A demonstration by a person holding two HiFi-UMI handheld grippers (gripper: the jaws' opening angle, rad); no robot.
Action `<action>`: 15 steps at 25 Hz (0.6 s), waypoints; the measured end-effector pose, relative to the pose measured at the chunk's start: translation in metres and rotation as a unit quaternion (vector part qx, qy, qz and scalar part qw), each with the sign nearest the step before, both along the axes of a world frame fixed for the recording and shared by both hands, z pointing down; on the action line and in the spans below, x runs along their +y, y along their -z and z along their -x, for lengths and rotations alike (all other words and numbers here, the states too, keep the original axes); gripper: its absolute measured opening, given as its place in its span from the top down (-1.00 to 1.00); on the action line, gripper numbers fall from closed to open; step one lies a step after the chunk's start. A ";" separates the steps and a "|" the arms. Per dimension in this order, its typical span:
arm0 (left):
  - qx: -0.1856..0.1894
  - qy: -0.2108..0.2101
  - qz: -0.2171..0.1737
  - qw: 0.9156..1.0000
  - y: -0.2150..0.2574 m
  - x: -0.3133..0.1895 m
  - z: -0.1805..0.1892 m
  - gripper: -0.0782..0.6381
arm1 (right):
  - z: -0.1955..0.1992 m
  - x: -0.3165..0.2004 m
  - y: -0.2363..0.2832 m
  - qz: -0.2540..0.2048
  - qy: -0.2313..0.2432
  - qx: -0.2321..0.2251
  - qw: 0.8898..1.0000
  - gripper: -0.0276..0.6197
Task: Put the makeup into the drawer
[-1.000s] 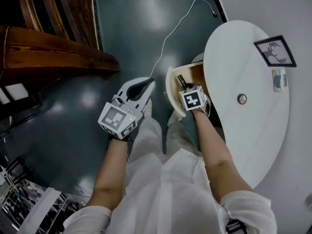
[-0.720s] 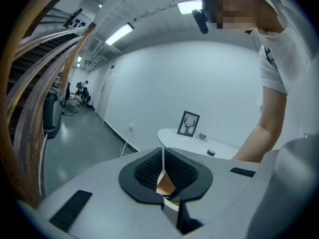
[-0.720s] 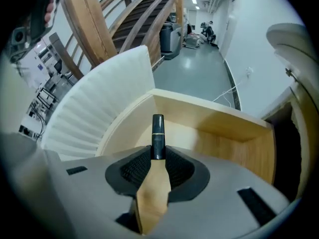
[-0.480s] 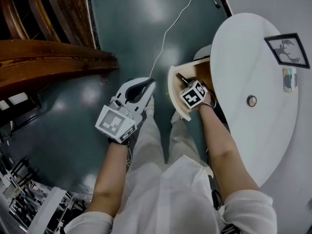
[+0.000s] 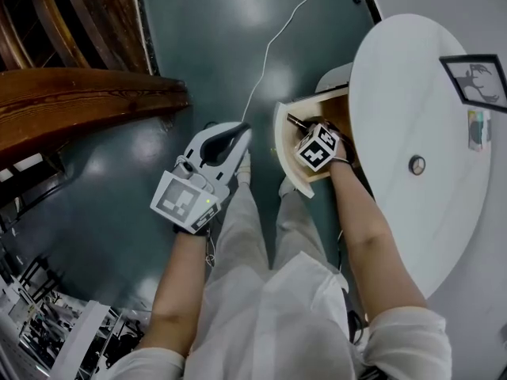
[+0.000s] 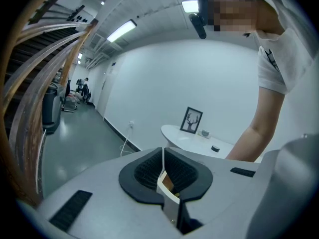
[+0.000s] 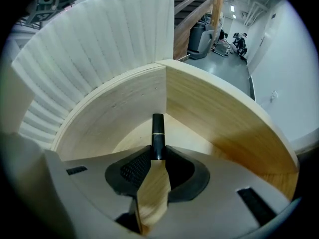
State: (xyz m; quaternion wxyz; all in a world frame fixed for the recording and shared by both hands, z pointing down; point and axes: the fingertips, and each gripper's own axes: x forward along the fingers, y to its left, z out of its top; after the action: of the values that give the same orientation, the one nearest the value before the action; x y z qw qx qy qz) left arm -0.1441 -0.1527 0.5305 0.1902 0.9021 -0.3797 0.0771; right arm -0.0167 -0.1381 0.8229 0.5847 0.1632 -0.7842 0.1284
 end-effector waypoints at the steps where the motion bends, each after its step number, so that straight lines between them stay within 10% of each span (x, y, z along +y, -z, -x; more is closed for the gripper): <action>1: 0.000 0.000 0.001 1.000 -0.001 0.000 0.000 0.71 | -0.001 -0.001 -0.001 0.000 0.002 0.002 1.000 0.65; 15: 0.005 0.000 0.004 1.000 -0.001 0.004 0.001 0.71 | -0.010 -0.012 -0.004 -0.013 -0.017 0.015 1.000 0.61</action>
State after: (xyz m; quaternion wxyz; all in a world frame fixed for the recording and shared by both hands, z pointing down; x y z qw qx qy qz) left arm -0.1447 -0.1491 0.5320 0.1953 0.9016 -0.3788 0.0740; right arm -0.0070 -0.1506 0.8267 0.5917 0.1859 -0.7744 0.1251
